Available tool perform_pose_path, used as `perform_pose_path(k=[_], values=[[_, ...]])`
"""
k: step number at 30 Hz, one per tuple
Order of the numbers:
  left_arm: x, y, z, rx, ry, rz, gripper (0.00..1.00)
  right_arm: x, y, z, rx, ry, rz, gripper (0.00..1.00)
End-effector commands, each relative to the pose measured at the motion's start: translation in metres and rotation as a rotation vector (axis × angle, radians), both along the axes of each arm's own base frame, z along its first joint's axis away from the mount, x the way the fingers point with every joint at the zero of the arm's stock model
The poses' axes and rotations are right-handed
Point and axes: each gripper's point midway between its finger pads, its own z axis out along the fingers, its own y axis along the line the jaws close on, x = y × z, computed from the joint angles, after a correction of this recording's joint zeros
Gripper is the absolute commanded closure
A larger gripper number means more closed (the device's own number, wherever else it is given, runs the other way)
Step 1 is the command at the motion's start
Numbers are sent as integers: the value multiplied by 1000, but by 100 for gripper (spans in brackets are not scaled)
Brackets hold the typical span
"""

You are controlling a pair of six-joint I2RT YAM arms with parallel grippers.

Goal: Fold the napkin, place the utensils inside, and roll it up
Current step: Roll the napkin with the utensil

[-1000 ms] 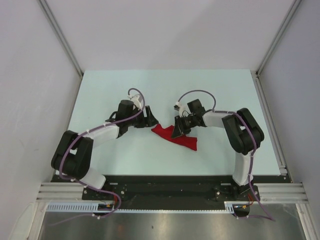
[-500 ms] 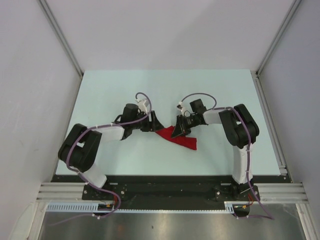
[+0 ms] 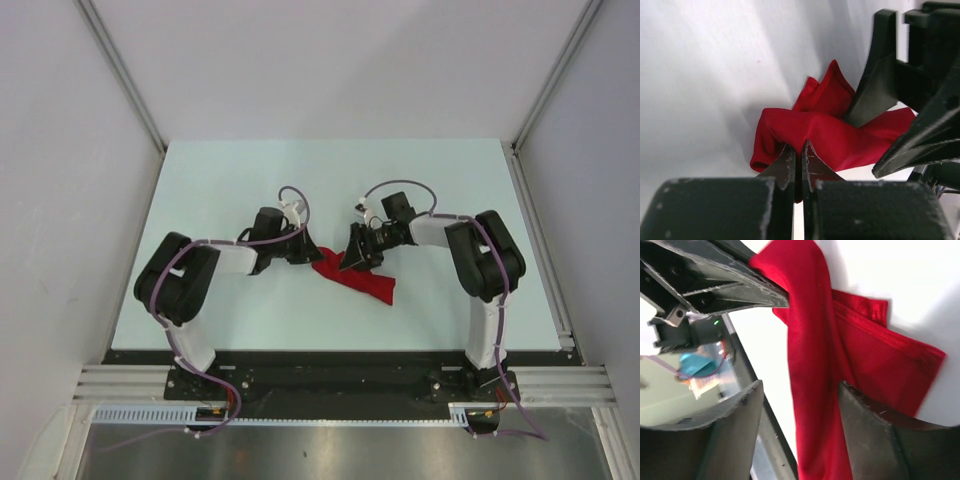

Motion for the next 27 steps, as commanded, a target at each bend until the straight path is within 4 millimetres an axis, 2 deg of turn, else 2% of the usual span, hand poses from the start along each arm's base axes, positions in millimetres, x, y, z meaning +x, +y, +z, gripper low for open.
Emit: perform_pose_path(k=[1,3,4,5,7,8,9,11,14,22,27], values=[[11,-8,7,15,2,-15,100,19,-10,41,-64,-229,-44,32],[14,-7,5,30,17,-5,100,25,-12,47,-115,-329,-70,31],[14,-7,2,37,30,-4,100,17,-9,56,-124,-402,-51,30],[16,-7,1,46,39,-1,100,24,-13,53,-188,-463,-83,30],[17,-7,-1,54,53,2,100,23,-12,54,-252,-572,-96,30],[20,-8,-1,56,58,2,100,10,-5,55,-280,-647,-63,30],[18,-9,-3,60,69,-5,100,21,-11,56,-362,-737,-117,30],[19,-8,-6,71,85,-7,100,13,-6,56,-448,-886,-103,30],[23,-9,-5,79,84,-12,100,7,-4,50,-555,-1008,-69,31],[24,-12,-7,78,96,-25,100,5,-8,12,-733,-1086,48,31],[26,-14,-4,73,89,-34,100,12,-8,1,-784,-1109,58,30]])
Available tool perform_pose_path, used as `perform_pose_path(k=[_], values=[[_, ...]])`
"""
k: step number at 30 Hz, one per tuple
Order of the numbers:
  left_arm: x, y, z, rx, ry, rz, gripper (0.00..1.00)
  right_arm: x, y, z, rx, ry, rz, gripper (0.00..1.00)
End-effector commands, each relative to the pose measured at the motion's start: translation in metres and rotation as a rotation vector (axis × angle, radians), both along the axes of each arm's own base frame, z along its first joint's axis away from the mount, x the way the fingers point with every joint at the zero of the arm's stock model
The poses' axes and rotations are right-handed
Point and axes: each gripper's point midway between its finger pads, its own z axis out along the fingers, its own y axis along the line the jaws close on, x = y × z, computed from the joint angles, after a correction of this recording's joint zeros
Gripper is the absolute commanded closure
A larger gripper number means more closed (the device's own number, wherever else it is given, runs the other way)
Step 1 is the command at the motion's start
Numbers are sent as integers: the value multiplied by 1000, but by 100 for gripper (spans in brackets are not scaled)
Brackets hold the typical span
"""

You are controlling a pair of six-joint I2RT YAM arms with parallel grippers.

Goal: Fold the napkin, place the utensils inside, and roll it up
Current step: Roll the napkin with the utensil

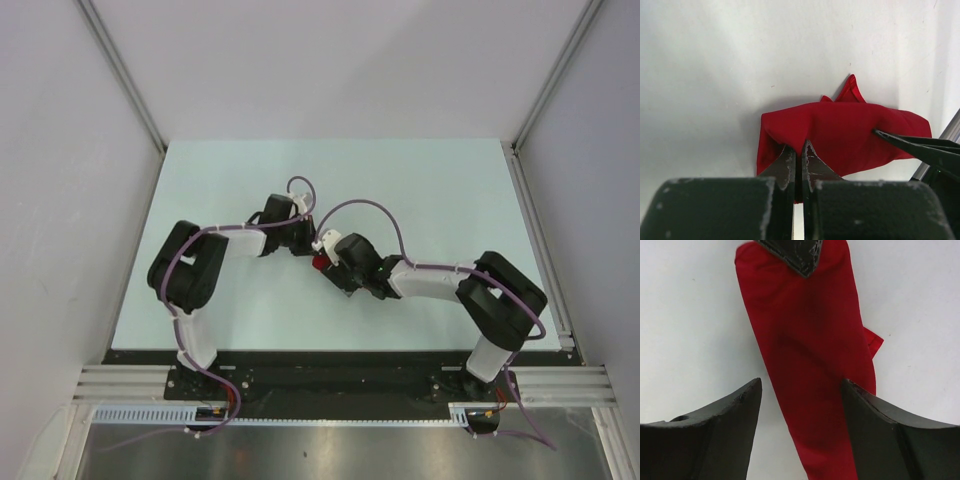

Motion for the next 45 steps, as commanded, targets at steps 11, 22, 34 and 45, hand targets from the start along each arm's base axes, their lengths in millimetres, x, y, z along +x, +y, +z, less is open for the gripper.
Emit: perform_pose_path(k=[11,22,34,45], values=[[15,-16,29,-63,-67,-44,78,24,-9,-22,-67,59,-49,39],[52,43,72,-36,-154,221,9,5,-14,-43,88,391,-79,63],[39,79,124,-11,-282,335,5,36,-39,-38,257,365,-513,63],[19,89,175,-37,-364,352,2,79,-82,-27,344,194,-889,63]])
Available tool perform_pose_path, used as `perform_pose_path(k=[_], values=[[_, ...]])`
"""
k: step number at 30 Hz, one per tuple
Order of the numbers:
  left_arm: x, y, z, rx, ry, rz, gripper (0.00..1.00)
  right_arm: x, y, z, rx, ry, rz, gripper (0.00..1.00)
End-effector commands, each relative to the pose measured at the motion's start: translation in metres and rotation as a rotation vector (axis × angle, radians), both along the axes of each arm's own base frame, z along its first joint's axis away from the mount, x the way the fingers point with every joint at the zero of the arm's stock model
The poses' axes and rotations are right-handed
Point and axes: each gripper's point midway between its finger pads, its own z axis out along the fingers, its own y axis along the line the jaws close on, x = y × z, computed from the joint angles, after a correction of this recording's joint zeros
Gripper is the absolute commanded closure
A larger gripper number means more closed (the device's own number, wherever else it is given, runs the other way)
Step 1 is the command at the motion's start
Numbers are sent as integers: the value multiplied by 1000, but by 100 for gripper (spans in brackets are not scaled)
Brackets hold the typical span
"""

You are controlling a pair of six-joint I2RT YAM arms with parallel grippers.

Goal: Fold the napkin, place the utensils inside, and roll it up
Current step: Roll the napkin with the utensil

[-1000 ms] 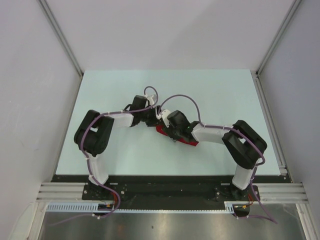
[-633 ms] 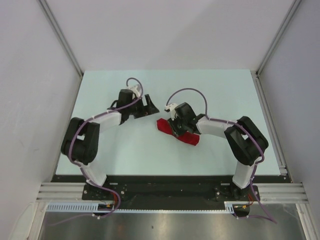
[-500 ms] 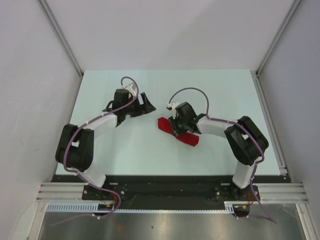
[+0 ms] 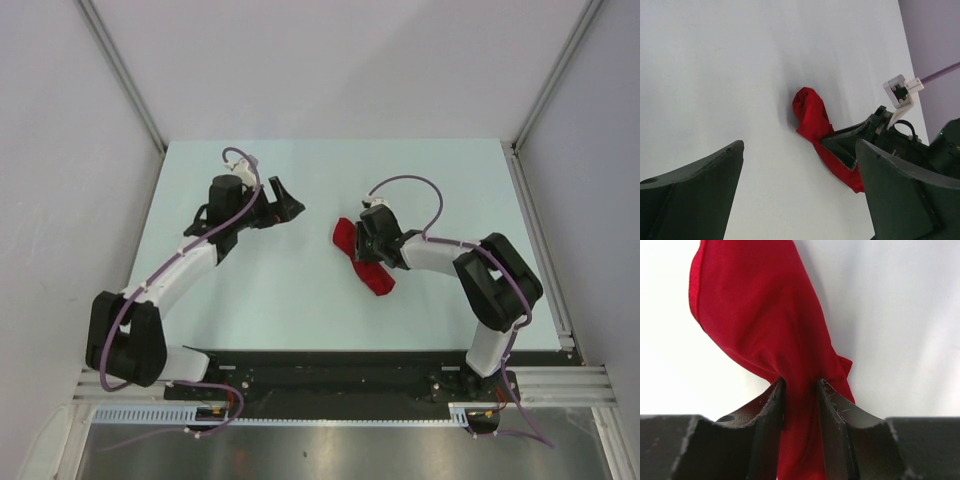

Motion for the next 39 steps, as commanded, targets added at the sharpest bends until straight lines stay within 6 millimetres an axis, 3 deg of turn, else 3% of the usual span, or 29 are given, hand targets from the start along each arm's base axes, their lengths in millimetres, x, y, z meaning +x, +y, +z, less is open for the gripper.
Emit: perform_pose_path(k=[1,5,8,14,15,18,23,26,27,28,29,30,32,33,34,39], values=[[-11,4,22,-9,-28,11,3,23,-52,-12,-107,-18,-280,63],[-20,10,37,0,-53,16,2,40,-52,-5,-126,-57,-327,63],[-29,18,46,10,-73,26,0,45,-41,0,-116,-77,-304,62],[-46,25,59,-16,-78,-24,0,44,-17,18,-66,-99,-218,46],[-49,27,59,-19,-69,-29,0,45,-11,24,-55,-111,-200,38],[-54,42,66,-6,-77,-19,0,41,10,48,-14,-144,-116,28],[-59,77,73,54,-97,57,0,28,34,106,62,-230,-10,19],[-64,97,79,84,-120,97,0,18,37,131,98,-267,35,16],[-65,103,78,98,-126,106,0,17,32,150,120,-302,34,14],[-69,104,81,99,-142,100,0,14,27,152,123,-304,34,13],[-68,119,82,106,-153,142,0,11,24,157,144,-302,43,13],[-70,123,80,118,-162,142,0,16,8,171,167,-326,12,13],[-75,130,86,133,-205,157,0,14,-14,168,172,-319,-17,12],[-76,133,86,156,-218,155,0,12,-26,181,190,-346,-33,12],[-78,135,85,168,-219,155,0,17,-53,174,174,-340,-87,12],[-82,128,93,173,-306,102,0,3,-122,187,142,-405,-218,11]])
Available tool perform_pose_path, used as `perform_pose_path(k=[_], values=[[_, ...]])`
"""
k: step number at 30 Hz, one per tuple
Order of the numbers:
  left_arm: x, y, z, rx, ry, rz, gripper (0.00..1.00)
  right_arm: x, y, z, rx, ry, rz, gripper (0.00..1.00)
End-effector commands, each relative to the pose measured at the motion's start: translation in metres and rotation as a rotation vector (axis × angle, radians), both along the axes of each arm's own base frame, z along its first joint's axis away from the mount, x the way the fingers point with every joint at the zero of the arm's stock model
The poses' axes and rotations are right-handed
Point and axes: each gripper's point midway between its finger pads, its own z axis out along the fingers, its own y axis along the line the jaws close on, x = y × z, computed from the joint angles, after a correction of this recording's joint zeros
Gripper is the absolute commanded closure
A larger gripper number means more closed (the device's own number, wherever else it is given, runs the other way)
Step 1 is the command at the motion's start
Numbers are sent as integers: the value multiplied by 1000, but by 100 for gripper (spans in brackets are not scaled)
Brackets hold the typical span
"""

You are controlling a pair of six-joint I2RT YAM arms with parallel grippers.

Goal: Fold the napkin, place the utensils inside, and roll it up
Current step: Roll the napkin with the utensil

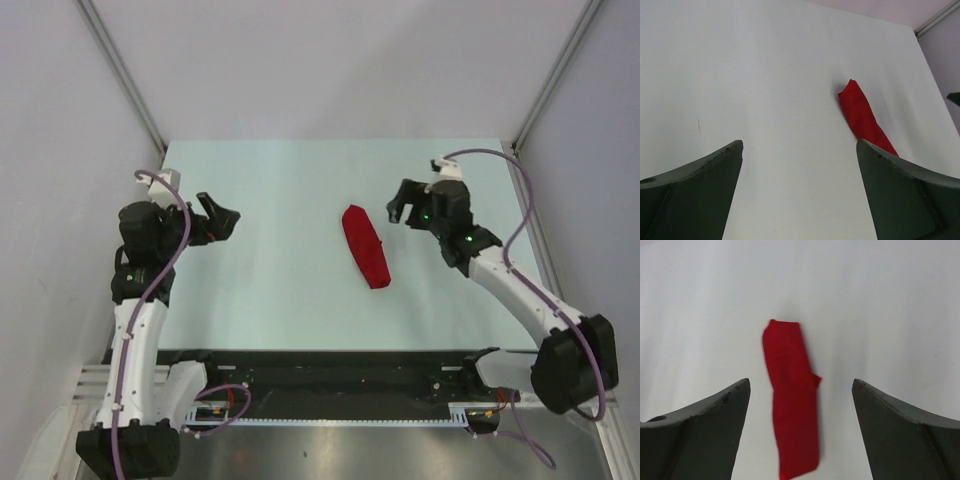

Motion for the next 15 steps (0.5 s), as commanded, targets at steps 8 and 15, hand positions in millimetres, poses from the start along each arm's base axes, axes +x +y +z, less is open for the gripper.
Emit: perform_pose_path(k=[8,15], values=[[-3,-4,-6,73,-70,-84,0,-49,-103,8,-88,-121,-209,11],[-7,-1,-1,90,-116,-63,0,-55,-109,7,-113,-137,-221,11]])
